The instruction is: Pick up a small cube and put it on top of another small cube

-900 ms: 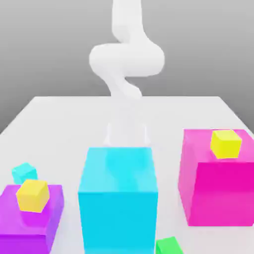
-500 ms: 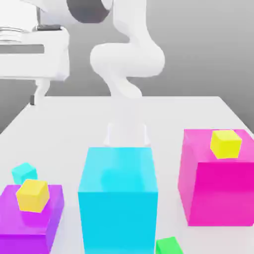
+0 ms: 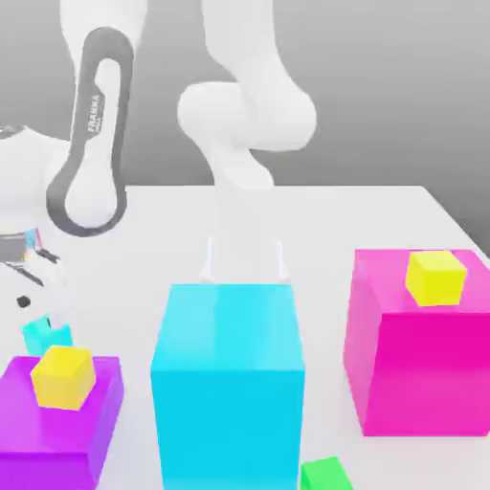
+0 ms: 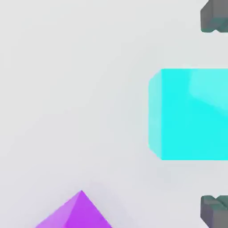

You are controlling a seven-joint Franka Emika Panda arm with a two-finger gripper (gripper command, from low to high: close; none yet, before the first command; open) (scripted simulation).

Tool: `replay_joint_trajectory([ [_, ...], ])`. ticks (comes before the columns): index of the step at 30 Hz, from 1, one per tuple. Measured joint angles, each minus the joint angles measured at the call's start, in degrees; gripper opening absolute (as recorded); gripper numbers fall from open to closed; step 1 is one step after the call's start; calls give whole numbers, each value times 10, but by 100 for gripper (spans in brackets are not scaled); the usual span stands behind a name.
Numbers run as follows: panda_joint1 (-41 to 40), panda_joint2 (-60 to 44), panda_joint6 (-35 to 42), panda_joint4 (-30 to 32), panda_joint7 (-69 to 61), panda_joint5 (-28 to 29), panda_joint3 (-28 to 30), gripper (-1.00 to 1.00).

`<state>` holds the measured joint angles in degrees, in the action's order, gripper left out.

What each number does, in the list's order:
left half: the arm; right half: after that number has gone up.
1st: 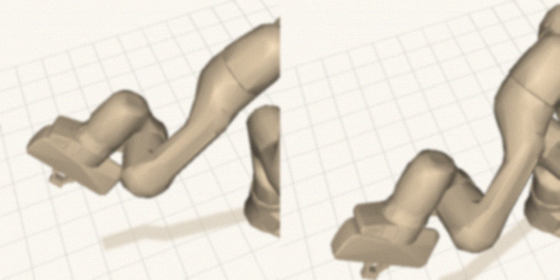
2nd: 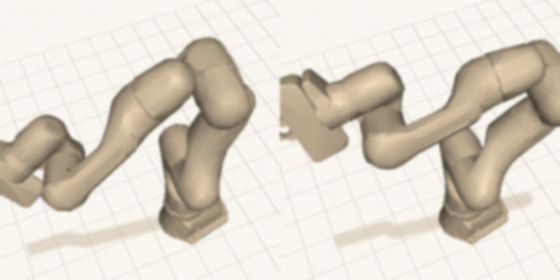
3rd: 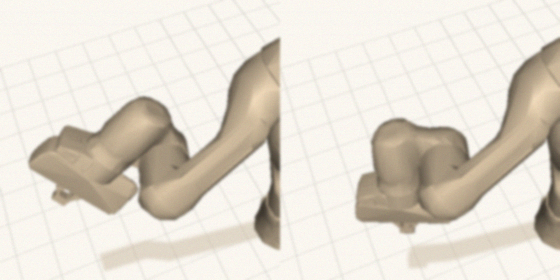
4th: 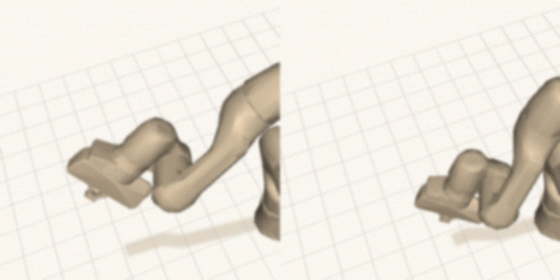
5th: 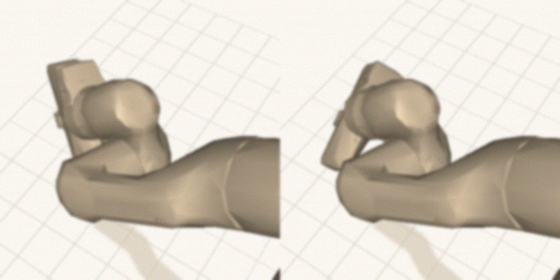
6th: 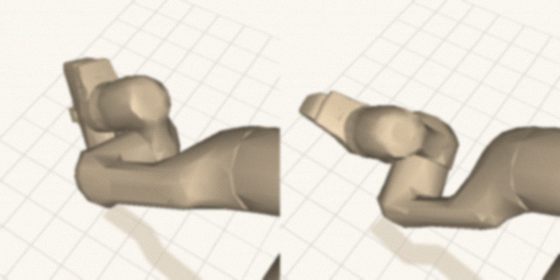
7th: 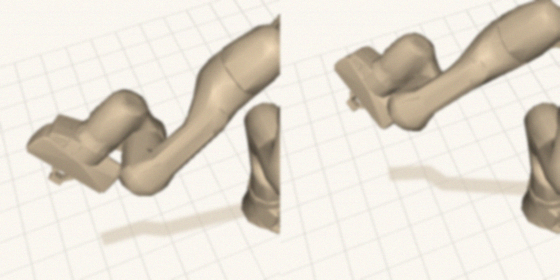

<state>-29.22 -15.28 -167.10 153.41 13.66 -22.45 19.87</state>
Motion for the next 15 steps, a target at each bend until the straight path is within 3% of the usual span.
replay_joint_trajectory([
  [1,-22,-18,-14,-5,-17,-22,-27,0],
  [2,-40,-32,-24,-8,-29,-37,-48,-100],
  [9,-44,-33,-25,-8,-28,-37,-52,-100],
  [15,21,68,44,17,81,110,45,-100],
])
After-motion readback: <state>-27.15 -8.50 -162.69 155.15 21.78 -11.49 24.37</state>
